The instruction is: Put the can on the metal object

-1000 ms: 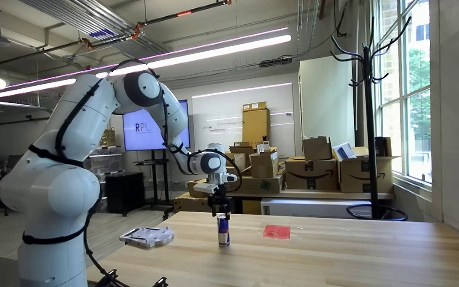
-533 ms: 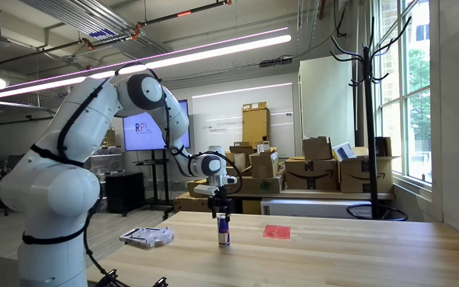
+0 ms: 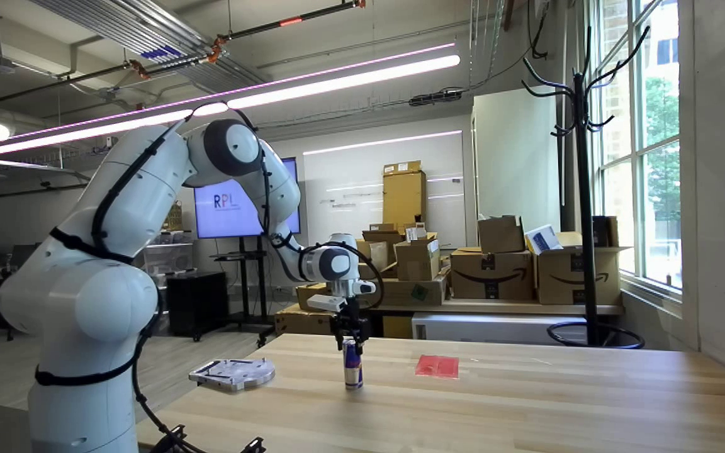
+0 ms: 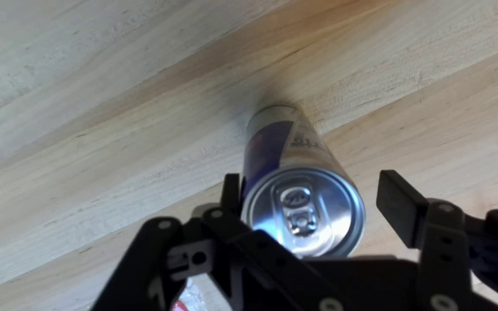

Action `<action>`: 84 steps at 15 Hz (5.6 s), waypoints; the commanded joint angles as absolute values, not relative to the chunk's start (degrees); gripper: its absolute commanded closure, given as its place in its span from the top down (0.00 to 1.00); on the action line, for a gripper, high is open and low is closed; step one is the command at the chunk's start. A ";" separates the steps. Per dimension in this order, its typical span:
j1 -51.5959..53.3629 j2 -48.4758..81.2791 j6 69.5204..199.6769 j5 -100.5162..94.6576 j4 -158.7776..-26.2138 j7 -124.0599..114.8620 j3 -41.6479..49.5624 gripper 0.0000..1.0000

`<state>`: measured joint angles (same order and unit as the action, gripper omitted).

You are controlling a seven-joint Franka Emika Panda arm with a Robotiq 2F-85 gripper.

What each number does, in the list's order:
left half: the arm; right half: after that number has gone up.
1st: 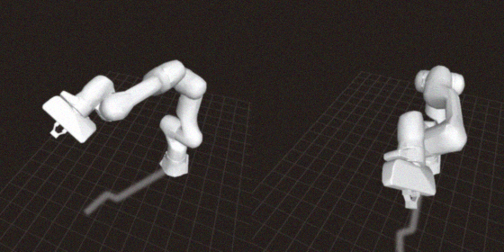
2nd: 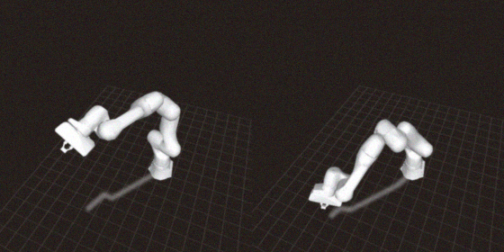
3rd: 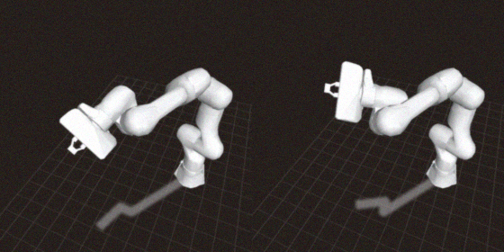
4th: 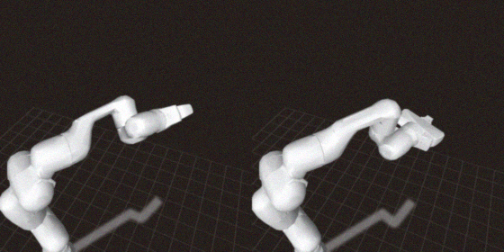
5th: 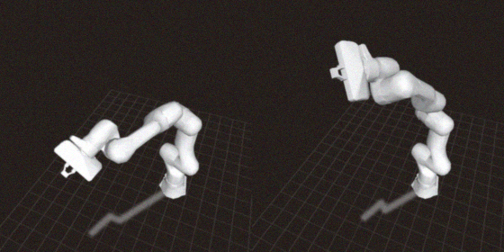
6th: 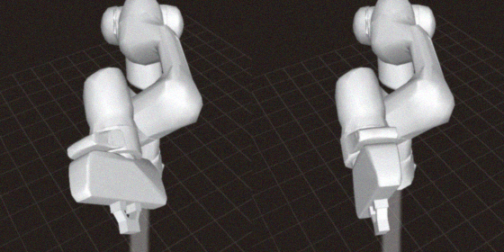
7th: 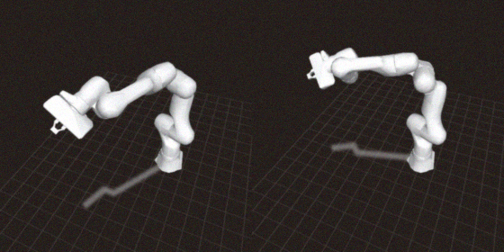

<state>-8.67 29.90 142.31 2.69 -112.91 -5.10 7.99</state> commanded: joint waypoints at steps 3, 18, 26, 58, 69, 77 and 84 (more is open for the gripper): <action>-10.43 30.58 142.03 3.94 -111.88 -2.45 6.96 0.37; -7.86 12.92 139.30 1.74 -120.54 4.24 4.77 0.33; -1.01 -1.42 132.01 -5.61 -124.92 3.83 1.39 0.33; 11.87 14.80 134.54 -10.40 -117.16 5.44 -9.69 0.33; 11.29 22.17 136.79 -10.22 -112.51 7.99 -8.54 0.33; 11.47 27.12 138.49 -10.45 -111.17 8.79 -7.99 0.33; 11.86 29.19 139.42 -10.19 -110.48 9.35 -8.31 0.33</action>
<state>12.19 28.55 139.32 -9.74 -111.98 7.96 -7.78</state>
